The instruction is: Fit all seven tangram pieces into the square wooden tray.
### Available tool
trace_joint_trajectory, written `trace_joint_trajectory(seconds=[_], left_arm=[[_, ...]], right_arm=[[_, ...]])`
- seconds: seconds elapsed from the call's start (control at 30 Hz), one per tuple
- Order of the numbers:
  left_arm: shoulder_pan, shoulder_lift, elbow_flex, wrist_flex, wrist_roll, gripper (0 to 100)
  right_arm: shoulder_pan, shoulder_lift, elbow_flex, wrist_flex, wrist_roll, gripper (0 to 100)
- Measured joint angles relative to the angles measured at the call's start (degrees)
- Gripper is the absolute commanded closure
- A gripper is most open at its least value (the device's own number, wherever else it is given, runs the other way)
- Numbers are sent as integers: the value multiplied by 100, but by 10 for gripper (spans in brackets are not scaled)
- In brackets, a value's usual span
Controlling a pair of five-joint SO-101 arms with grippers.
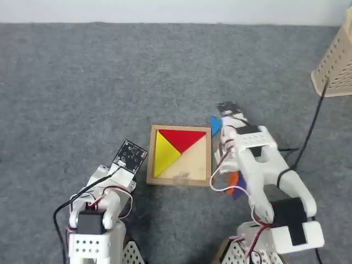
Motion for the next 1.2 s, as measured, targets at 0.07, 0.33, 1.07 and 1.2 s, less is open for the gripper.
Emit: trace_joint_trajectory(seconds=[0.07,0.33,1.07,1.2], left_arm=[[0,0,0,0,0,881],[0,0,0,0,0,881],[0,0,0,0,0,881],[0,0,0,0,0,881]], right_arm=[[-273,26,-79,-53,0,963],[-352,308,-721,-62,0,978],[-167,308,-1020,281,193,834],[-158,308,-1020,501,193,867]])
